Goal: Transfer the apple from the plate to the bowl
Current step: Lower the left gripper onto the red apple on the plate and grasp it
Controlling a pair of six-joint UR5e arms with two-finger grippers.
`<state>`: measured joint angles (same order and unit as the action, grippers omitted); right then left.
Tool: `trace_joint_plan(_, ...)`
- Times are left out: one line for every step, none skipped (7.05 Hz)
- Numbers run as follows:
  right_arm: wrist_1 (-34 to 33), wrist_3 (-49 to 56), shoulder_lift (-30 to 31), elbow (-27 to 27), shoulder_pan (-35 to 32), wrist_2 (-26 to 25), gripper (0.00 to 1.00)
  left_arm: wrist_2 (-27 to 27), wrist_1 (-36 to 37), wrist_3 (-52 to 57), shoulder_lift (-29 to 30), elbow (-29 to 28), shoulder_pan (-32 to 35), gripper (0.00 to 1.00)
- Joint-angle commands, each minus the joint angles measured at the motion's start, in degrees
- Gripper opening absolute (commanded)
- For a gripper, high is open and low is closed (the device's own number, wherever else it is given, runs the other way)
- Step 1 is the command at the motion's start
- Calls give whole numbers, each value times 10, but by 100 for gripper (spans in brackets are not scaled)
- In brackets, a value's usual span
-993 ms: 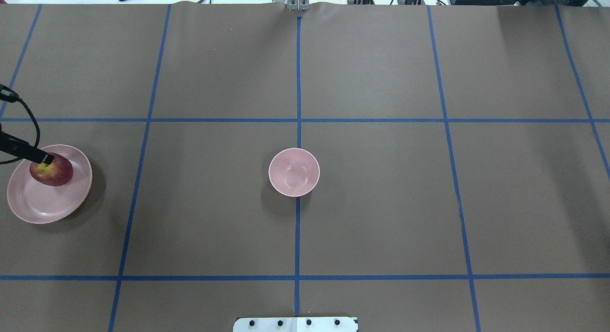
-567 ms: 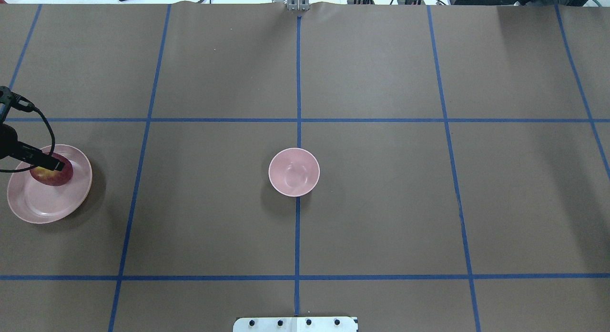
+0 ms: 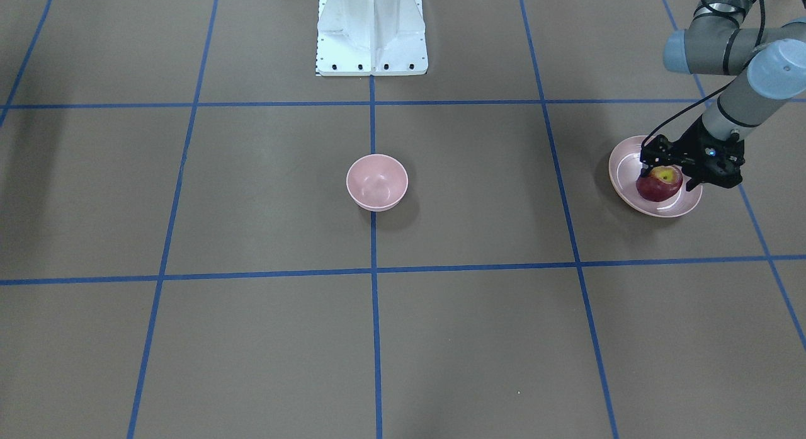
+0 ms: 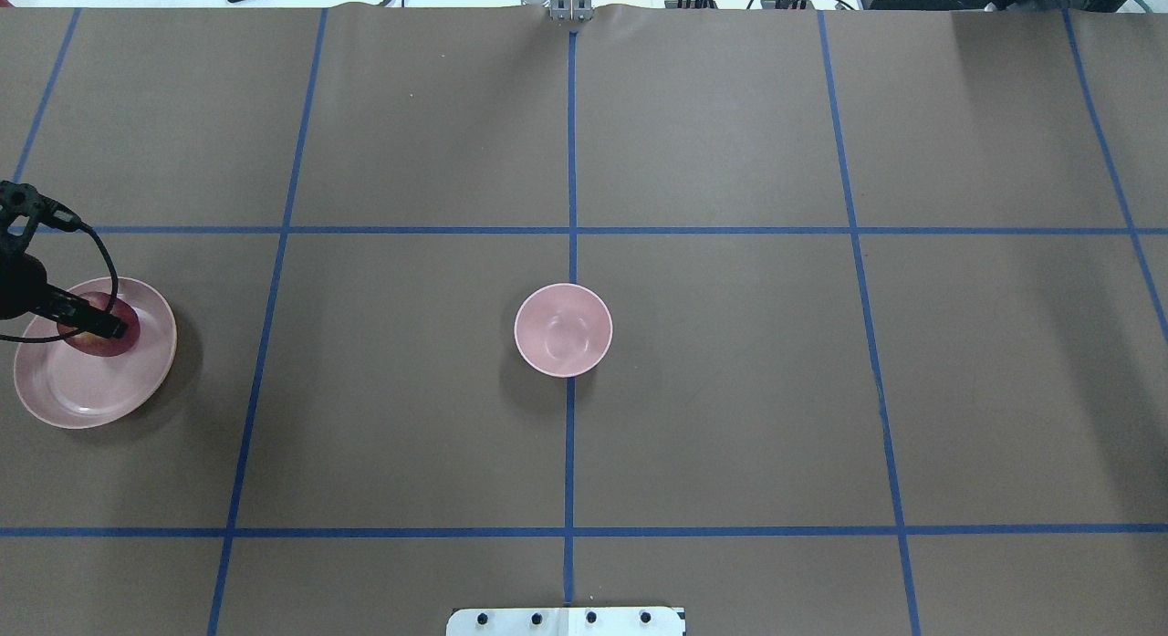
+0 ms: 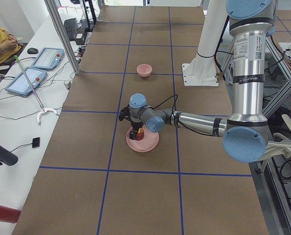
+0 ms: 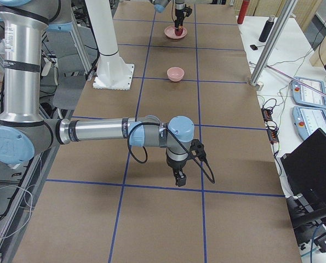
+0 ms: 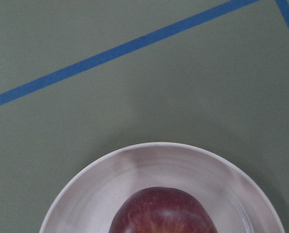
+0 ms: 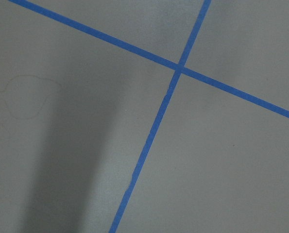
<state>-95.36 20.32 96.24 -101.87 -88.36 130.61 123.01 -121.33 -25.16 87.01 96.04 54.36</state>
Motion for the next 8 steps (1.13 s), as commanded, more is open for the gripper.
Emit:
trace_joint_plan(0, 0, -1, 0, 0, 0, 100, -2, -1, -1, 9, -21, -12, 98)
trace_joint_plan(0, 0, -1, 0, 0, 0, 100, -2, -1, -1, 9, -22, -12, 98)
trace_joint_plan(0, 0, -1, 0, 0, 0, 100, -2, -1, -1, 9, -22, -14, 90)
trace_joint_plan(0, 0, -1, 0, 0, 0, 100, -2, -1, -1, 9, -22, -15, 64)
trace_joint_plan(0, 0, -1, -1, 0, 0, 100, -2, -2, -2, 9, -21, -15, 40)
trace_joint_plan(0, 0, -1, -1, 0, 0, 100, 7, 0, -1, 6, -3, -12, 27)
trace_joint_plan(0, 0, -1, -1, 0, 0, 100, 30, 12, -1, -1, 31, -7, 26)
trace_joint_plan(0, -1, -1, 0, 0, 0, 100, 47, 48, -4, 6, 66, -2, 26)
